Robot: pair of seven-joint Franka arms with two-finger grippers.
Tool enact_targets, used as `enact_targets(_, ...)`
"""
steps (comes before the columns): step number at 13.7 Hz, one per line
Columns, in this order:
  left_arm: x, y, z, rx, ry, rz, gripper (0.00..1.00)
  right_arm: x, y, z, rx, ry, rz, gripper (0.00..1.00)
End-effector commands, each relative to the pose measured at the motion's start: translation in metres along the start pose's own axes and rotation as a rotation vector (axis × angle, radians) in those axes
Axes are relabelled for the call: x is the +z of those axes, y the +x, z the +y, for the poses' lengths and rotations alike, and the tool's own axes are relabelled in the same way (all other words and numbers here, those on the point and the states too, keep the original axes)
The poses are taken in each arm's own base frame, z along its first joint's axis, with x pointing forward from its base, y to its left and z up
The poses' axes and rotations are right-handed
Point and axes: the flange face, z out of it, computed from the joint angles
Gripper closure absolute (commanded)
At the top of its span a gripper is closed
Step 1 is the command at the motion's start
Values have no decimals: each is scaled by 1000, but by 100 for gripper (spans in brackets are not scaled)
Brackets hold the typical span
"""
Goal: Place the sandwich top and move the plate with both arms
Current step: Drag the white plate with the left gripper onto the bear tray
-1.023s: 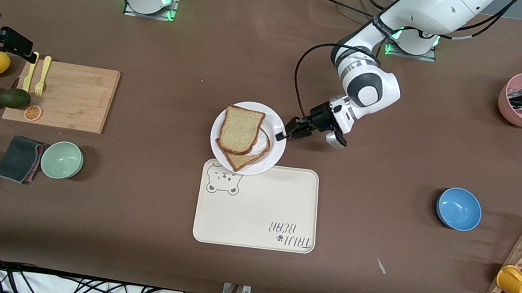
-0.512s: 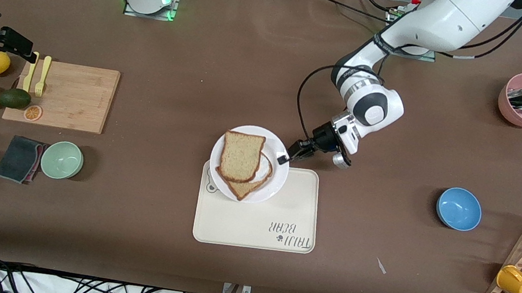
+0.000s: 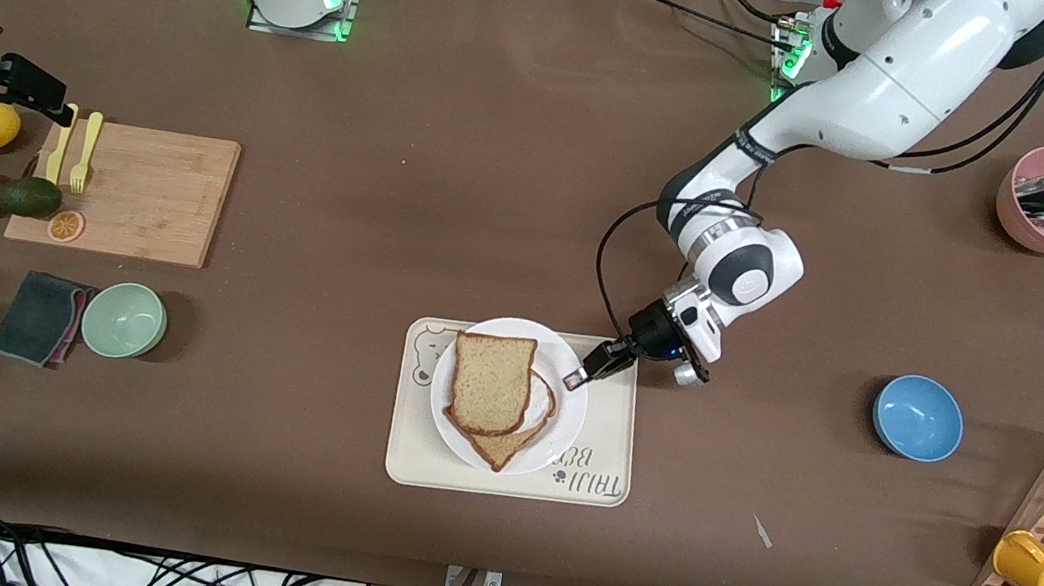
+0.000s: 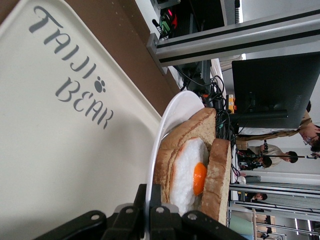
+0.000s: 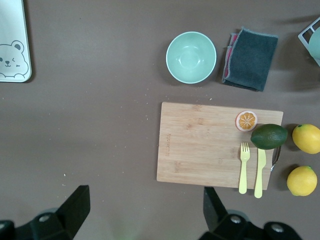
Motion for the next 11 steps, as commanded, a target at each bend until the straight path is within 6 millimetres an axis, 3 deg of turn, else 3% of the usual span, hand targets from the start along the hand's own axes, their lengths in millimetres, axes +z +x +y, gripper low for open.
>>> enact_targets(1, 19, 12, -6, 48, -2, 24, 100, -6, 0, 0, 3, -3, -4, 0)
enact_targets(8, 34, 13, -35, 42, 17, 28, 100, -6, 1, -1, 1, -3, -4, 0)
enact_targets(11, 34, 14, -36, 53, 23, 28, 100, -6, 0, 0, 3, -3, -4, 0)
